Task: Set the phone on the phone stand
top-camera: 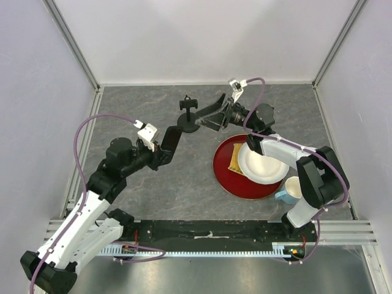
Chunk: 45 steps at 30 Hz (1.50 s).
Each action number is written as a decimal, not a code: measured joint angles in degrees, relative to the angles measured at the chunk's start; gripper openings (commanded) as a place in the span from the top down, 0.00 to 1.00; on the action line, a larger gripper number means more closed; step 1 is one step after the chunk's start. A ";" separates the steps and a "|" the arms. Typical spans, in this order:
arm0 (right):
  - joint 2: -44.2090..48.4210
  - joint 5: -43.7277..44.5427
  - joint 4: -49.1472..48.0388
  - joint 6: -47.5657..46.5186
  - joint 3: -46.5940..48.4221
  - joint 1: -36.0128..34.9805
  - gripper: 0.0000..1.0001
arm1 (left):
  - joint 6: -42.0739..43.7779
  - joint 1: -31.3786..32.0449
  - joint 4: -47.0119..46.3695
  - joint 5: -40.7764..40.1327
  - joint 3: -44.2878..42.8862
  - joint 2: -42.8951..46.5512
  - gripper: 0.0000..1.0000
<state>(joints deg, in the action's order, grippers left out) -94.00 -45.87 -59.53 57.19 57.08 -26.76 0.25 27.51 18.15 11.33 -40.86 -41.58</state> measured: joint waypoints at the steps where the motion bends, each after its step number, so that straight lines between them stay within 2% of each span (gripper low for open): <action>1: -0.13 -3.10 -2.43 -0.83 -0.24 0.07 0.05 | -1.33 -0.61 -0.13 3.58 0.04 0.17 0.98; 5: -0.55 -13.44 -10.21 -1.20 -1.79 0.15 0.11 | -5.90 -1.60 -4.31 14.64 2.43 0.83 0.98; 8: -2.67 -18.73 -13.33 2.64 -1.92 0.15 0.16 | -8.66 -2.19 -7.80 20.50 4.04 1.03 0.98; 16: -7.85 -24.98 -13.81 8.85 -1.90 -1.68 0.15 | -13.86 -2.69 -18.18 28.22 5.42 -0.07 0.98; 22: -7.72 -25.49 -14.23 9.40 -1.88 -2.64 0.14 | -15.54 -2.69 -20.61 28.92 5.92 -0.46 0.98; 30: -7.17 -23.06 -14.40 11.63 -1.53 -2.64 0.19 | -16.37 -2.69 -21.51 27.98 5.97 -0.48 0.98; 35: -7.13 -22.18 -14.60 12.68 -1.16 -2.64 0.26 | -17.29 -2.75 -22.01 26.88 5.97 -0.85 0.98; 41: -7.10 -21.31 -14.64 13.97 -0.48 -2.64 0.28 | -19.98 -2.75 -26.58 24.33 6.91 -1.62 0.98; 45: -7.10 -21.05 -14.64 14.49 -0.46 -2.64 0.28 | -23.41 -2.75 -33.40 19.10 9.64 -1.33 0.98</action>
<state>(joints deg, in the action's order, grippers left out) -101.10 -66.92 -74.17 71.68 56.62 -29.41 -23.16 24.75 -15.25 30.44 -31.22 -42.92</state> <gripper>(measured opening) 0.720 0.177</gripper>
